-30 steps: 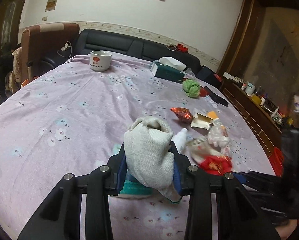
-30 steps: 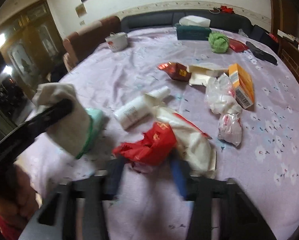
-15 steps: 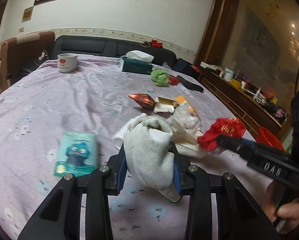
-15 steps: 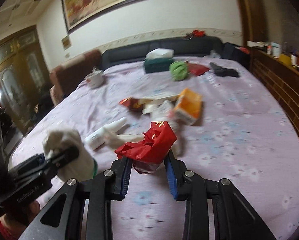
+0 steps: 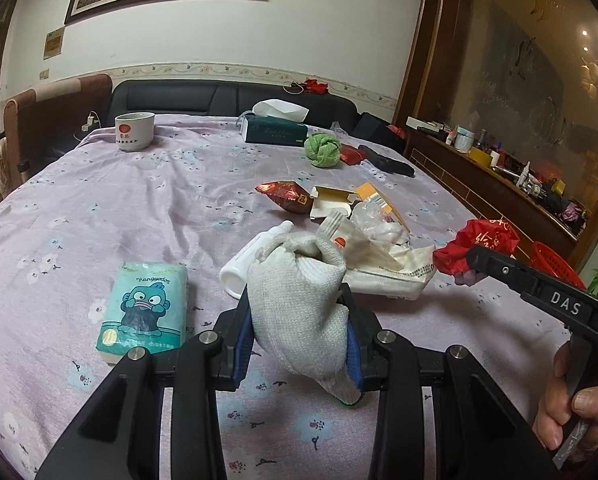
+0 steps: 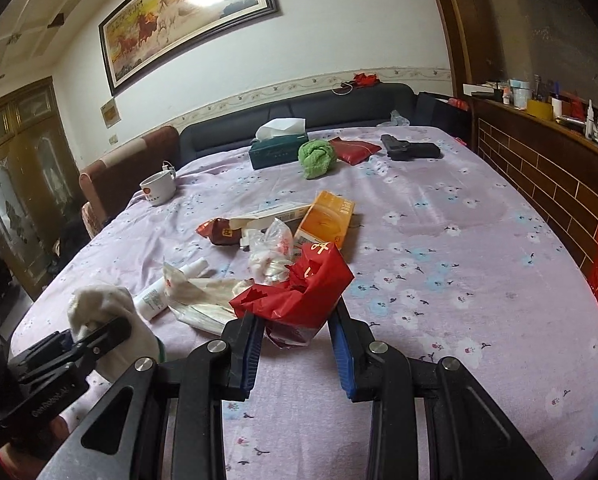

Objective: Collect trash
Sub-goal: 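Hold the red bag in the right gripper while the left holds the glove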

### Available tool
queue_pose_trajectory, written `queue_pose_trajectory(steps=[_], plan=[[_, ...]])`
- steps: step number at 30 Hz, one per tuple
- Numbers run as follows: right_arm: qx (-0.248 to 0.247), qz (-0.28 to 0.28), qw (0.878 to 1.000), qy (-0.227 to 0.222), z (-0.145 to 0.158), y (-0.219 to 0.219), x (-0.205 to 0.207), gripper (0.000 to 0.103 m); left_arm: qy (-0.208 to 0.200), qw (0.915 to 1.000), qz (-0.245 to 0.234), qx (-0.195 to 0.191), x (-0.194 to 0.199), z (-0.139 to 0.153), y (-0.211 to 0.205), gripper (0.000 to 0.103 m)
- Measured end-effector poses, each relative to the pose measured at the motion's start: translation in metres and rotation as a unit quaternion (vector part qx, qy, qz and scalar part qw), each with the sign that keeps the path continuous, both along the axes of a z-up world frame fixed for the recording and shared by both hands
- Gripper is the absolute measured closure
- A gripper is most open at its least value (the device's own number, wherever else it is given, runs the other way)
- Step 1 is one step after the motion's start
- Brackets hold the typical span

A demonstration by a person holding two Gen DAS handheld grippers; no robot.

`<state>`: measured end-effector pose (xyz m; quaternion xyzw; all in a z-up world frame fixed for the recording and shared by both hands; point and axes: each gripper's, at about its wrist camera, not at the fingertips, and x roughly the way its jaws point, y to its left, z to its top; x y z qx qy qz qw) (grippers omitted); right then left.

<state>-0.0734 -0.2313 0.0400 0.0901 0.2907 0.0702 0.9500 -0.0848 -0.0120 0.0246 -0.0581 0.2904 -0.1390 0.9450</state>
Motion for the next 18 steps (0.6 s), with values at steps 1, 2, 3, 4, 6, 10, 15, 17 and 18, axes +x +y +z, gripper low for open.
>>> queue_pose_trajectory(steps=[1,2,3,4,6,10,15,17,18], plan=[[0.002,-0.001,1.000,0.000,-0.001,-0.001,0.001,0.069,0.000,1.0000,0.002,0.001,0.000,0.000,0.000,0.067],[0.002,-0.004,1.000,0.001,-0.002,-0.003,0.001,0.069,0.001,1.0000,0.003,0.002,0.000,-0.001,-0.001,0.067],[0.002,-0.006,1.000,0.002,-0.004,-0.004,0.002,0.069,0.001,1.0000,0.003,0.003,0.000,-0.001,-0.001,0.067],[0.004,-0.007,1.000,0.003,-0.005,-0.006,0.003,0.069,0.001,1.0000,0.005,0.004,0.000,-0.001,-0.001,0.067],[0.006,-0.008,1.000,0.004,-0.006,-0.008,0.004,0.069,0.001,1.0000,0.005,0.004,0.000,-0.001,-0.001,0.066],[0.007,-0.007,1.000,0.006,-0.008,-0.010,0.005,0.069,0.003,1.0000,0.006,0.006,0.001,-0.002,-0.001,0.066],[0.009,-0.004,1.000,0.002,-0.003,-0.012,0.003,0.069,0.005,0.9999,0.004,0.009,0.002,-0.002,-0.001,0.066],[0.006,-0.004,1.000,-0.003,0.001,-0.012,0.000,0.069,0.005,0.9999,0.004,0.009,0.002,-0.002,-0.002,0.066],[0.004,-0.004,1.000,-0.005,0.002,-0.013,-0.001,0.069,0.006,0.9999,0.003,0.009,0.002,-0.003,-0.002,0.066]])
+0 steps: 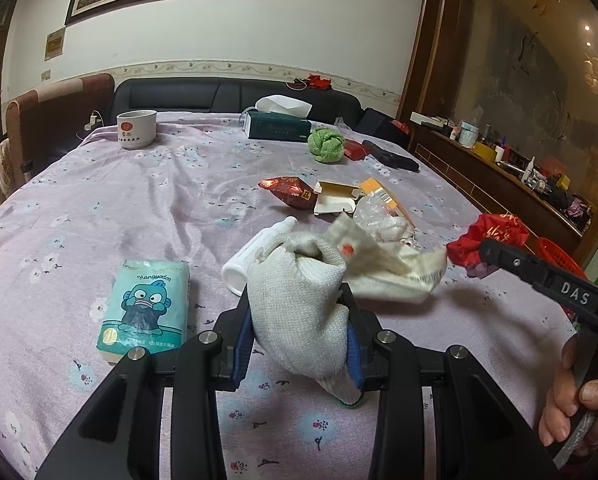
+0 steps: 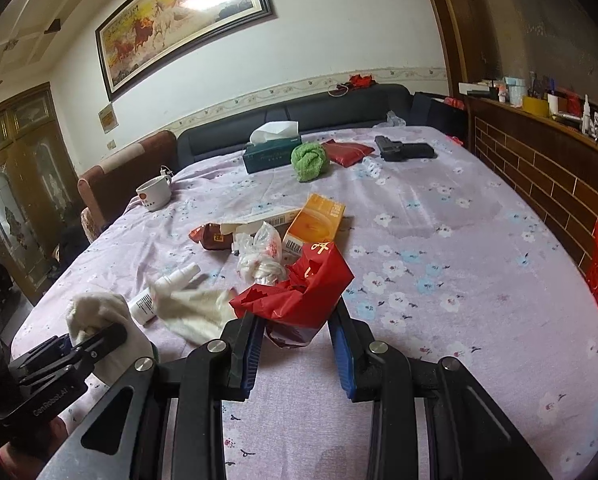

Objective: Collect trash
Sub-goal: 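Hold the red bag in the right gripper while the left holds the glove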

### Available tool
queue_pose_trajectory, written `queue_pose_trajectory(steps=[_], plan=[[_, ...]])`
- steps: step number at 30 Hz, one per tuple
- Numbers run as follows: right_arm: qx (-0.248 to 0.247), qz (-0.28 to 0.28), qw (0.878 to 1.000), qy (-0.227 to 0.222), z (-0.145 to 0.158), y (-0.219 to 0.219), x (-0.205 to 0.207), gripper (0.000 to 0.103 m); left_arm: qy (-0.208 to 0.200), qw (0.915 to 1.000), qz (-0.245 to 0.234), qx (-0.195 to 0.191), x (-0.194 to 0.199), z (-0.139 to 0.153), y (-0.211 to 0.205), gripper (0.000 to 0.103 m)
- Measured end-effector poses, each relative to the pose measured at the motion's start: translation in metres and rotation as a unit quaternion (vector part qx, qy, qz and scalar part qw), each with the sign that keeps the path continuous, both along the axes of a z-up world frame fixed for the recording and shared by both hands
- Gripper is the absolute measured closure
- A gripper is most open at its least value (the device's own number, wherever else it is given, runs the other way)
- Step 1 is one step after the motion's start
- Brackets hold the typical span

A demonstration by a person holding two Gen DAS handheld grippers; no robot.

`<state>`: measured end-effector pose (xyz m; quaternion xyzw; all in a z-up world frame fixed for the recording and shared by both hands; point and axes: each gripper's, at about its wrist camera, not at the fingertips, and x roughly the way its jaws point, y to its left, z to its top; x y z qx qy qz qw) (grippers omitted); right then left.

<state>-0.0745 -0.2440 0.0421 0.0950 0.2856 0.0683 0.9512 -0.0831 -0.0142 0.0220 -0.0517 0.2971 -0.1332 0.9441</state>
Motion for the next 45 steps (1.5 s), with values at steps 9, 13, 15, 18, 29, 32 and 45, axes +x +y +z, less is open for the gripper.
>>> queue_pose_trajectory(steps=[9,13,15,18,29,32,45], plan=[[-0.006,0.002,1.000,0.002,0.005,-0.002,-0.008,0.069,-0.002,1.0000,-0.005,-0.005,0.000,0.000,0.001,0.066],[-0.007,0.005,1.000,-0.002,0.009,-0.001,-0.011,0.069,0.006,0.9998,-0.009,-0.016,-0.002,0.003,0.002,0.066],[-0.008,0.006,1.000,-0.004,0.010,-0.001,-0.013,0.069,0.001,0.9998,-0.010,-0.018,-0.005,0.010,0.003,0.066],[-0.008,0.007,1.000,-0.005,0.011,-0.001,-0.016,0.069,-0.013,0.9997,-0.013,-0.015,-0.011,0.020,0.000,0.066],[-0.006,0.007,1.000,-0.008,0.012,-0.001,-0.021,0.069,-0.027,0.9992,-0.028,0.003,-0.015,0.037,-0.022,0.066],[-0.005,0.007,1.000,-0.008,0.012,-0.004,-0.025,0.069,-0.026,0.9992,-0.030,0.008,-0.015,0.039,-0.027,0.066],[0.002,0.006,1.000,-0.009,0.013,-0.012,-0.029,0.069,-0.033,0.9987,-0.034,0.017,-0.012,0.047,-0.040,0.066]])
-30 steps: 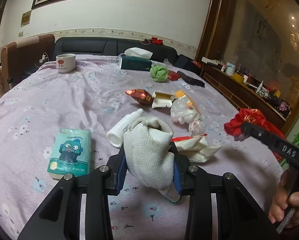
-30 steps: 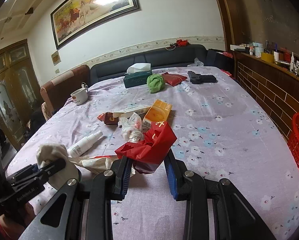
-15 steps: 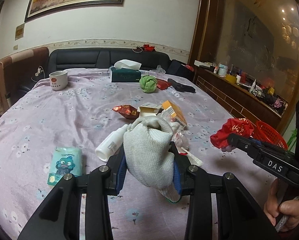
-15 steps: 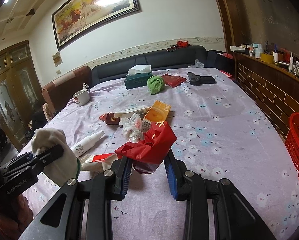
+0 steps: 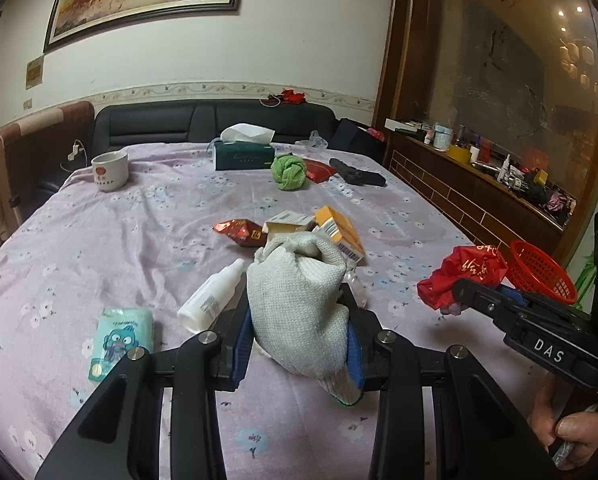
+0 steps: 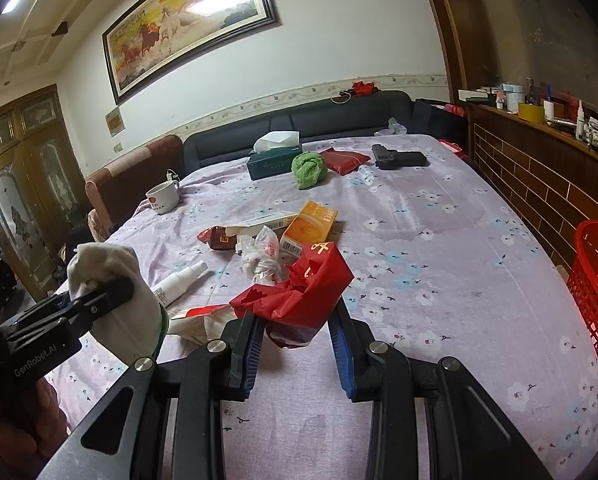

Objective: Collect trash
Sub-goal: 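Hold the red bag in the right gripper while the left holds the glove, then carry glove and red bag to the wastebasket and release both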

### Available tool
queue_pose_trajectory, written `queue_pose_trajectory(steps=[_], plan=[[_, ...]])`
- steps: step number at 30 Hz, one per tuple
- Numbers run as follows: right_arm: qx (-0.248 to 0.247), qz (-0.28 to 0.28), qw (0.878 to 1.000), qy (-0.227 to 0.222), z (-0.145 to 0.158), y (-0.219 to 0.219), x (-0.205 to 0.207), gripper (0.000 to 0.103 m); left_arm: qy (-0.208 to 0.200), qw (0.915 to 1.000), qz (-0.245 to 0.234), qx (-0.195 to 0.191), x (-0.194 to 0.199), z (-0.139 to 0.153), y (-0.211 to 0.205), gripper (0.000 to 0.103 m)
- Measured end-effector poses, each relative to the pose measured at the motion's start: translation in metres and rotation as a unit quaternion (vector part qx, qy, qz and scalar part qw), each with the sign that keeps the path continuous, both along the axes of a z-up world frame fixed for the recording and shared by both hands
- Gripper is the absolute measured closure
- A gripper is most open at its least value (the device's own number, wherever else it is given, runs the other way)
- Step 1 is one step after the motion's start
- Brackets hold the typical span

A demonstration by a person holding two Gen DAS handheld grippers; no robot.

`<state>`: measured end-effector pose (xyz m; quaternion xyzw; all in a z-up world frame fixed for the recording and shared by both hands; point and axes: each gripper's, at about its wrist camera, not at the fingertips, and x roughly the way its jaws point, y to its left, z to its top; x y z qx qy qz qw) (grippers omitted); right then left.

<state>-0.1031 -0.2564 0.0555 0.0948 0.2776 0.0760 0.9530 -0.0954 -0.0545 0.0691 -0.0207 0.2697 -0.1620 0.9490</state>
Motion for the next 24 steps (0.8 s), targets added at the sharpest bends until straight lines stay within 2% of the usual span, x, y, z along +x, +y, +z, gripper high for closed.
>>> queue_pose_trajectory(steps=[12,24], plan=[[-0.007,-0.029,0.999,0.019,0.007,-0.034,-0.003,0.069,0.003,0.9992,-0.040,0.004,0.010,0.008,-0.036,0.066],[-0.002,-0.109,0.994,0.023,0.015,-0.106,-0.023,0.069,0.008,0.9931,-0.117,0.010,0.013,0.017,-0.105,0.066]])
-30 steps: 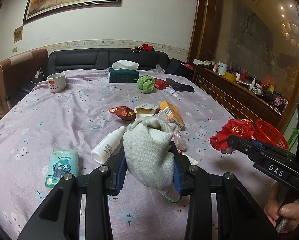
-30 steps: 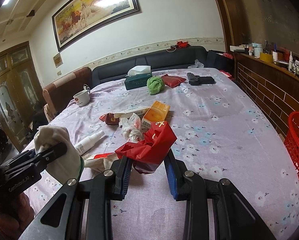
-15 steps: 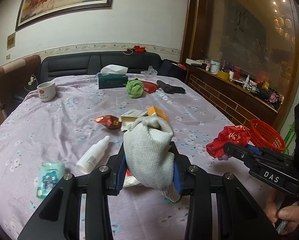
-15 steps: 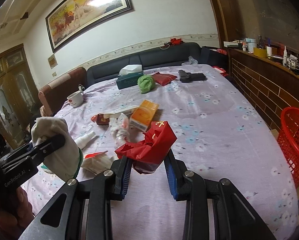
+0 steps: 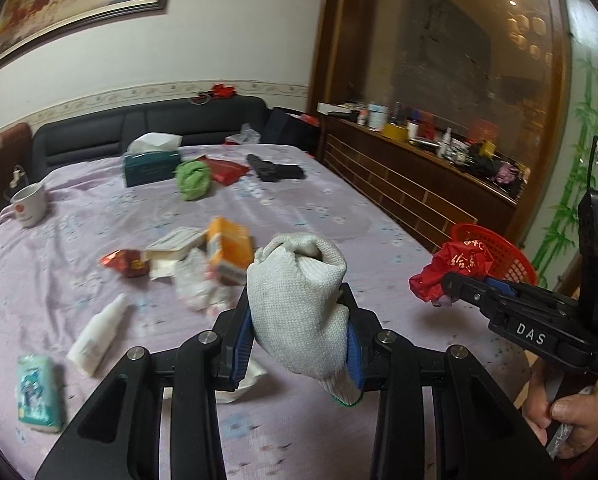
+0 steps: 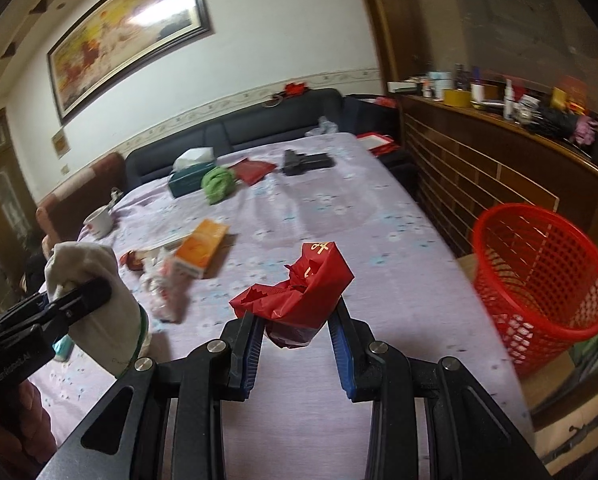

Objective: Collect trash
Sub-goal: 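Carry glove and red bag to the wastebasket and release both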

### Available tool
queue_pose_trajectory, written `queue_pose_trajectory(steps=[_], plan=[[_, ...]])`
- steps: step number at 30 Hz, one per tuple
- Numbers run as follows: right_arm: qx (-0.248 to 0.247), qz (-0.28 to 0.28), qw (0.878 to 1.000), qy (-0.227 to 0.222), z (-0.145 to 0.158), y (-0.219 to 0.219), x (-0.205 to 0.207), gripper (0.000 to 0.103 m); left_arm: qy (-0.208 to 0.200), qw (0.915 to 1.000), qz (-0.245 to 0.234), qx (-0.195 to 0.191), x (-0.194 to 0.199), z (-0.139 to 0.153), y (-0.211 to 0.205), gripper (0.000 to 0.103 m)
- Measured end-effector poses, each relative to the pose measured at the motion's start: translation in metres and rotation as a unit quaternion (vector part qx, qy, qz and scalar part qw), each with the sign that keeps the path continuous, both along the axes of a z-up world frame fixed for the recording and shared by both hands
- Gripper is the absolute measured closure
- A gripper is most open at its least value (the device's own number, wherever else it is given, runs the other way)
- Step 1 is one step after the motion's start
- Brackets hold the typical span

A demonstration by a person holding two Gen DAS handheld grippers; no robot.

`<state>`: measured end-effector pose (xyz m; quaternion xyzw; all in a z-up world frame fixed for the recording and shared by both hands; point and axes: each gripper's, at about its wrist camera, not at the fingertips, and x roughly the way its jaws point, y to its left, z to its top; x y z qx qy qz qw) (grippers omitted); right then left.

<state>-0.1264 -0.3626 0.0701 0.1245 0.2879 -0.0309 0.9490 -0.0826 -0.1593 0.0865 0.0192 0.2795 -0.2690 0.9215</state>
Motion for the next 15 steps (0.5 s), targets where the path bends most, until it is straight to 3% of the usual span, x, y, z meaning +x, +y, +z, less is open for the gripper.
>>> queue_pose_trajectory(steps=[9,15], plan=[[0.016,-0.052,0.998,-0.014,0.010,-0.056,-0.019,0.069,0.012,0.9982,-0.059,0.005,0.000,0.007,-0.056,0.066],[0.046,-0.118,0.992,-0.021,0.020,-0.120,-0.034,0.067,0.036,0.9912,-0.127,-0.009,0.009,0.022,-0.115,0.066]])
